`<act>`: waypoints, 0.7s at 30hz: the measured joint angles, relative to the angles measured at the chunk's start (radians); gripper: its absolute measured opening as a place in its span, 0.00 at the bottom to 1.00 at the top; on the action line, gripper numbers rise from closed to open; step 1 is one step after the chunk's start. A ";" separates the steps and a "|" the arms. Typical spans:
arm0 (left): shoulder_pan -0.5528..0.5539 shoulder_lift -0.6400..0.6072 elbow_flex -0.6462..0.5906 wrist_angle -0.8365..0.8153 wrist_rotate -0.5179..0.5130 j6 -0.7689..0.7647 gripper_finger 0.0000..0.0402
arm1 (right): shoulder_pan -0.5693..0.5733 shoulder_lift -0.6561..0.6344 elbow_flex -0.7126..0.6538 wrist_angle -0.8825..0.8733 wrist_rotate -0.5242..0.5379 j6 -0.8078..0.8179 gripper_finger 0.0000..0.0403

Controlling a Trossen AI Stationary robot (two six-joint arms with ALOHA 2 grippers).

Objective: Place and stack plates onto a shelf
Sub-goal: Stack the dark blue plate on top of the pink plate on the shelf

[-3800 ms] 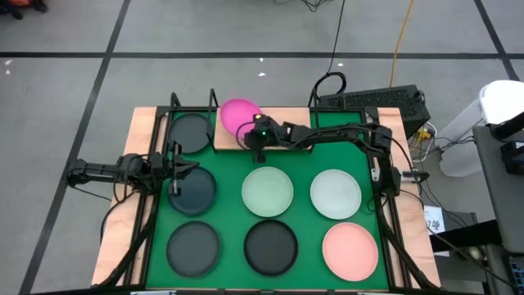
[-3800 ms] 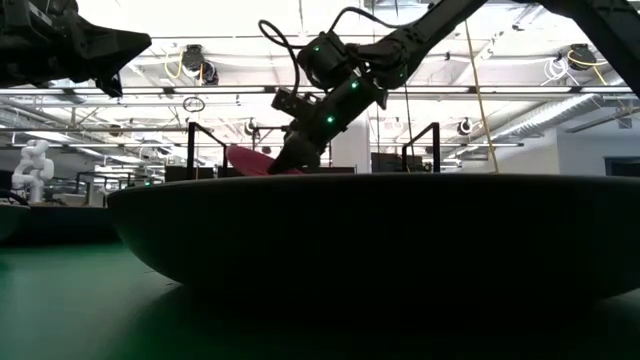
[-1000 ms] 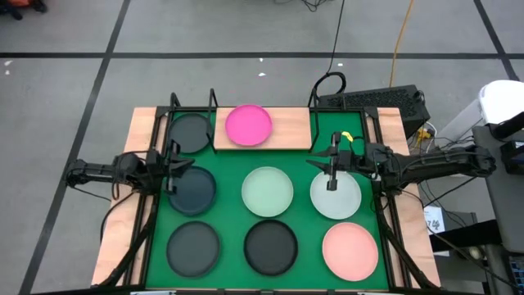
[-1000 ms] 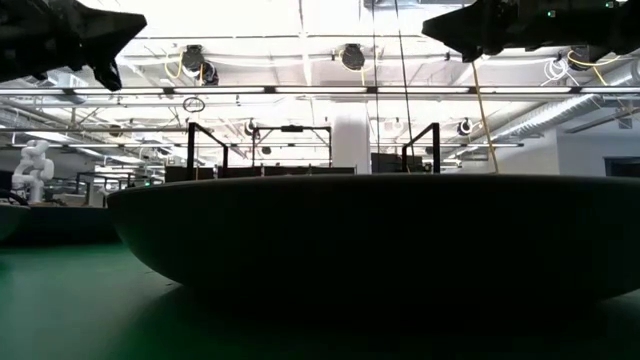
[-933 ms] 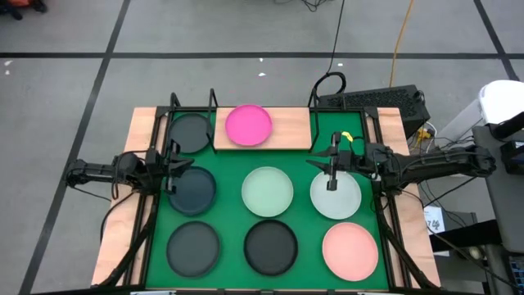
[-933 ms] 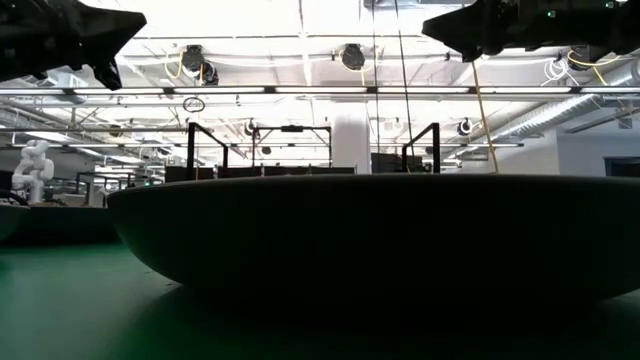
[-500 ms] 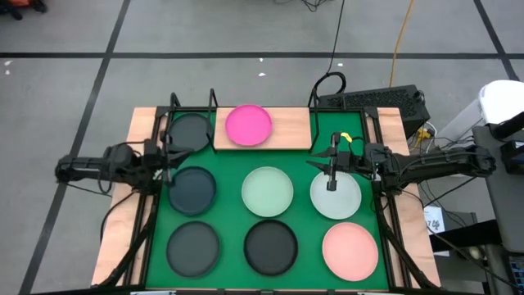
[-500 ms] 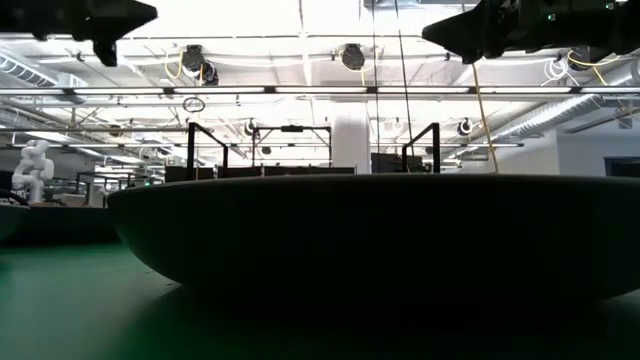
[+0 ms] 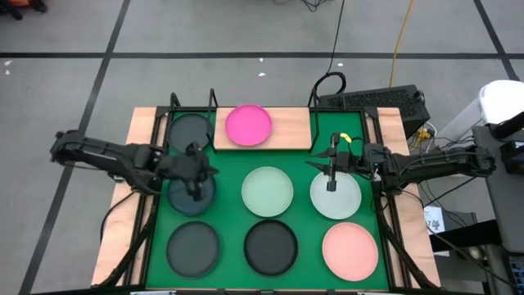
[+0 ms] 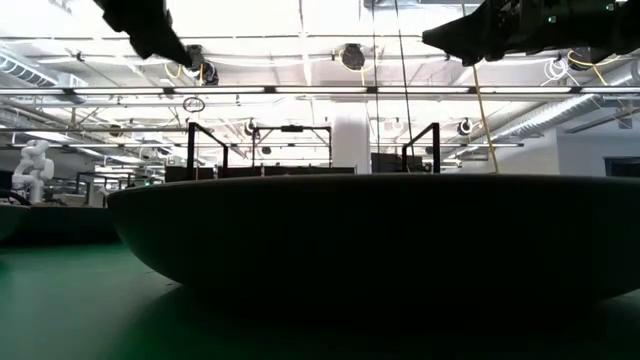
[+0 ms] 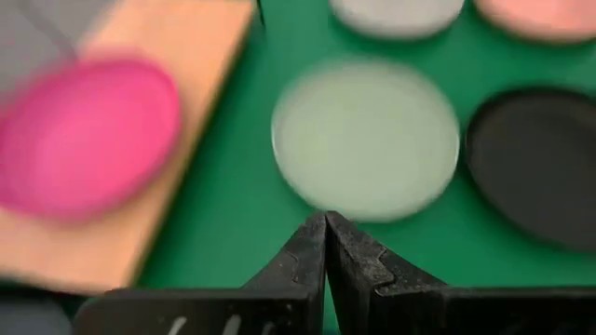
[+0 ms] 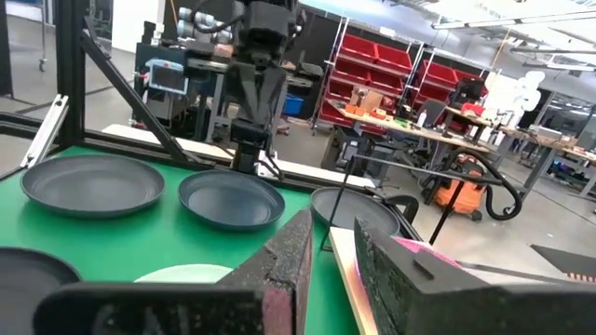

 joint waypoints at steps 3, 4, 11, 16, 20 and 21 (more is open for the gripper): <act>-0.043 0.093 0.036 -0.111 0.029 -0.124 0.04 | 0.000 0.000 0.000 -0.005 0.000 0.000 0.17; -0.057 0.115 0.039 -0.131 0.046 -0.160 0.04 | 0.000 0.000 0.000 -0.007 0.000 0.000 0.17; -0.146 0.220 0.028 -0.205 0.174 -0.375 0.04 | 0.000 0.000 0.000 -0.006 0.000 0.001 0.17; -0.195 0.281 0.028 -0.206 0.206 -0.457 0.10 | 0.000 0.000 0.000 -0.010 0.000 0.002 0.17; -0.207 0.335 0.027 -0.220 0.194 -0.510 0.20 | 0.000 0.000 0.000 -0.012 0.000 0.002 0.17; -0.207 0.349 0.027 -0.219 0.192 -0.520 0.23 | 0.000 0.000 0.000 -0.012 0.000 0.002 0.17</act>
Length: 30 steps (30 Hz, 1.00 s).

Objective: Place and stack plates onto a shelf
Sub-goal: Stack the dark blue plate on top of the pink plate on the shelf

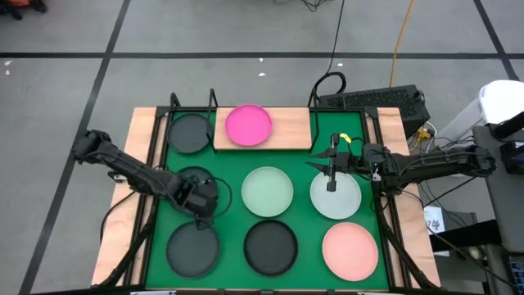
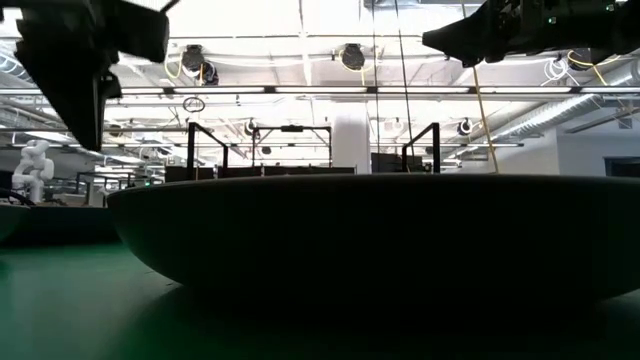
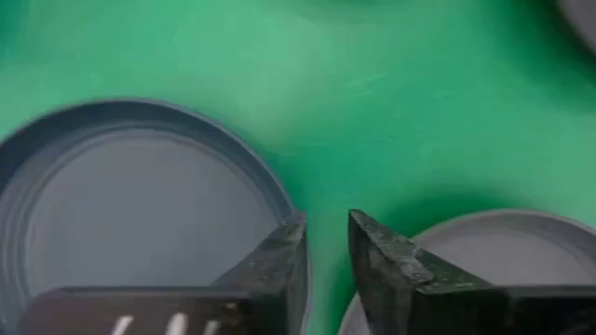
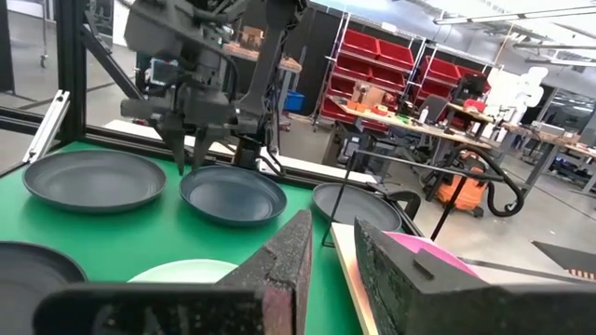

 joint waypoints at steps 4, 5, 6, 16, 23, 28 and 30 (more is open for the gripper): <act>0.001 0.052 0.000 0.000 -0.010 -0.034 0.30 | 0.000 0.000 0.000 -0.002 0.000 0.003 0.17; 0.001 0.065 0.000 0.000 -0.012 -0.044 0.31 | 0.000 0.000 0.000 -0.004 0.000 0.003 0.17; 0.001 0.080 0.000 0.001 -0.013 -0.053 0.31 | 0.000 0.000 0.000 -0.007 0.000 0.003 0.17; 0.001 0.203 -0.001 0.002 -0.017 -0.062 0.32 | 0.000 0.000 0.000 -0.018 0.000 0.000 0.17; 0.001 0.263 -0.001 0.002 -0.017 -0.057 0.32 | 0.000 0.000 0.000 -0.018 0.000 0.000 0.17; 0.009 0.298 -0.001 0.004 -0.016 -0.043 0.31 | 0.000 0.000 0.000 -0.019 0.000 0.000 0.17; 0.014 0.311 -0.001 0.003 -0.016 -0.039 0.28 | 0.000 0.000 0.000 -0.019 0.000 0.000 0.17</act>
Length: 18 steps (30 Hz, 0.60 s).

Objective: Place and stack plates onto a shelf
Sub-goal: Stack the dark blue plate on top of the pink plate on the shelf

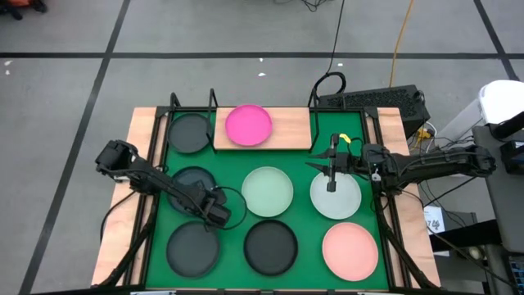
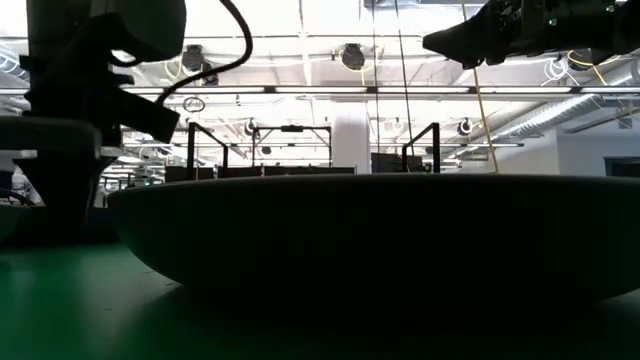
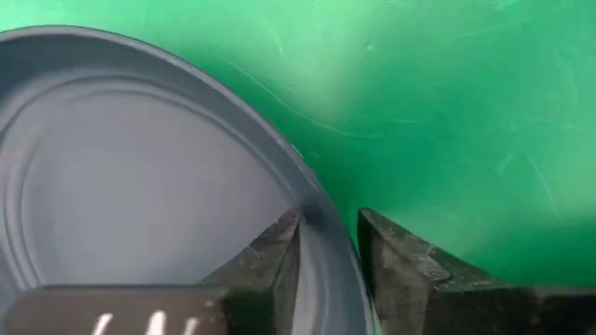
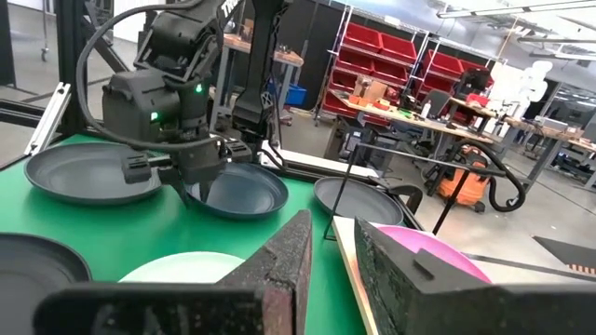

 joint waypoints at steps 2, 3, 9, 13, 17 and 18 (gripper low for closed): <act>0.004 0.003 0.000 -0.001 0.000 0.018 0.23 | 0.000 0.000 0.000 0.000 0.000 0.000 0.17; 0.006 0.002 0.000 -0.004 0.000 0.025 0.19 | 0.000 0.000 0.000 0.000 0.000 0.001 0.17; 0.029 -0.031 0.001 -0.041 0.017 0.027 0.03 | 0.000 0.000 0.000 -0.003 0.000 0.003 0.17; 0.033 -0.092 0.046 -0.115 0.038 0.025 0.02 | 0.000 0.000 0.000 -0.003 0.000 0.003 0.17; 0.027 -0.166 0.137 -0.169 0.043 0.047 0.02 | 0.000 0.000 0.000 -0.004 0.000 0.002 0.17; 0.024 -0.186 0.167 -0.177 0.025 0.064 0.02 | 0.000 0.000 0.000 -0.004 0.001 0.002 0.17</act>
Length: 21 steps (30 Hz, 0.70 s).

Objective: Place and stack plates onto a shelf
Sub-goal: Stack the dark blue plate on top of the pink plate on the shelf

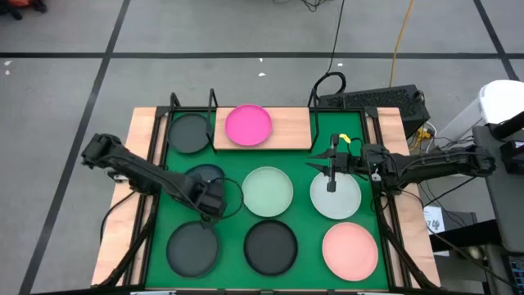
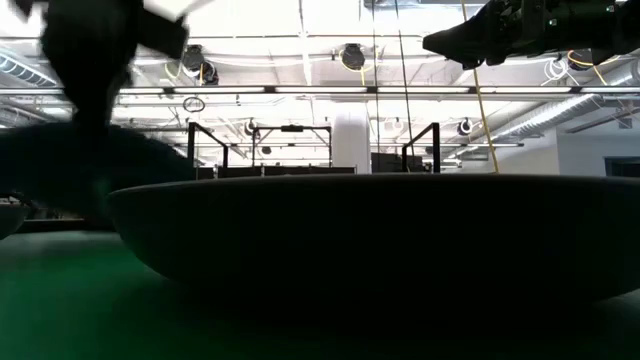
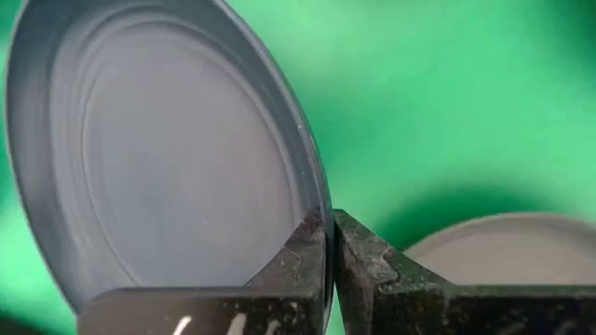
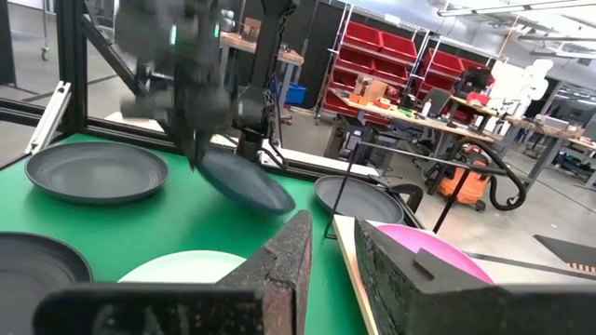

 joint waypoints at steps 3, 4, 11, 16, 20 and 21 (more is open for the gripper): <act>-0.011 -0.039 0.096 -0.002 -0.093 0.084 0.02 | 0.000 0.000 0.000 0.000 0.000 -0.001 0.17; -0.012 -0.045 0.129 -0.006 -0.135 0.122 0.02 | 0.000 0.000 0.000 0.000 0.001 -0.002 0.17; 0.052 -0.050 0.286 0.024 -0.454 0.544 0.02 | 0.000 0.000 0.000 0.000 0.002 -0.002 0.17; 0.209 -0.045 0.287 0.137 -0.464 0.858 0.02 | 0.000 0.000 0.000 0.001 0.003 -0.002 0.17; 0.352 -0.025 0.285 0.234 -0.413 1.037 0.02 | 0.000 0.000 0.000 0.006 0.002 0.000 0.17; 0.385 -0.019 0.281 0.257 -0.392 1.074 0.02 | 0.000 0.000 0.000 0.008 0.002 0.001 0.17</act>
